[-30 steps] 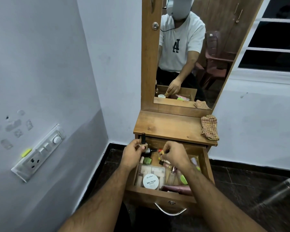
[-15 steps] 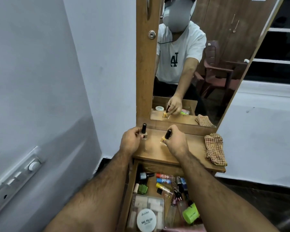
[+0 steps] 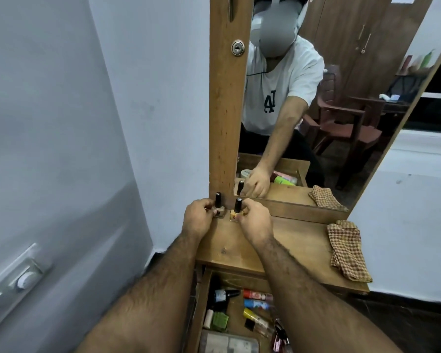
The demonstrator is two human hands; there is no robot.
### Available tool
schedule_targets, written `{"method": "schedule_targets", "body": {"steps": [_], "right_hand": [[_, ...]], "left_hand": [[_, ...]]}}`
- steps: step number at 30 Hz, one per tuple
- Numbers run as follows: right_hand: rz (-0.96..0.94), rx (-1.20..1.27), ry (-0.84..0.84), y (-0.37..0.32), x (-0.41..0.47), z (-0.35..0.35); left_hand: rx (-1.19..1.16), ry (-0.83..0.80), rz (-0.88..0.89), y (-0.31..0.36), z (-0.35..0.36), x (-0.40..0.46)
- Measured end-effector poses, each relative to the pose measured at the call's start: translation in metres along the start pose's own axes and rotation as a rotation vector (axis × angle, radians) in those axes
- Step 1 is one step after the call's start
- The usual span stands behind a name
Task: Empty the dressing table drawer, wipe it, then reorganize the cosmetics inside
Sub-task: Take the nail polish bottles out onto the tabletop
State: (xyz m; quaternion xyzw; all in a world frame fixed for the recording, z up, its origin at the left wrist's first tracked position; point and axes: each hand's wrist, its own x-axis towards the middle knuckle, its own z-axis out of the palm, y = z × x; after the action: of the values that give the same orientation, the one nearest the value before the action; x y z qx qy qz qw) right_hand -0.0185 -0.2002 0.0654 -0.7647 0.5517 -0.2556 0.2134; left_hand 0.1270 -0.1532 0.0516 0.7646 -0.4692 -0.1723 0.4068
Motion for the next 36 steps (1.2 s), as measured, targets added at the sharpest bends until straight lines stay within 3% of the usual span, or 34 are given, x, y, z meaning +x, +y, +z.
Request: {"method": "schedule_targets", "body": {"steps": [12, 17, 24, 33, 36], "right_hand": [[0.104, 0.051, 0.073, -0.011, 0.01, 0.017], [0.093, 0.057, 0.068, -0.012, 0.007, 0.018], [-0.012, 0.143, 0.161, 0.003, -0.024, -0.003], [-0.093, 0.125, 0.103, 0.042, -0.145, -0.015], [-0.072, 0.111, 0.084, 0.05, -0.178, -0.017]], "left_hand": [[0.016, 0.06, 0.036, -0.007, 0.003, 0.014], [-0.001, 0.065, 0.041, -0.012, 0.001, 0.016], [0.011, 0.211, 0.057, -0.024, -0.016, -0.024], [0.089, 0.111, 0.35, -0.015, -0.01, -0.155], [0.146, 0.001, 0.32, -0.017, -0.004, -0.183]]}}
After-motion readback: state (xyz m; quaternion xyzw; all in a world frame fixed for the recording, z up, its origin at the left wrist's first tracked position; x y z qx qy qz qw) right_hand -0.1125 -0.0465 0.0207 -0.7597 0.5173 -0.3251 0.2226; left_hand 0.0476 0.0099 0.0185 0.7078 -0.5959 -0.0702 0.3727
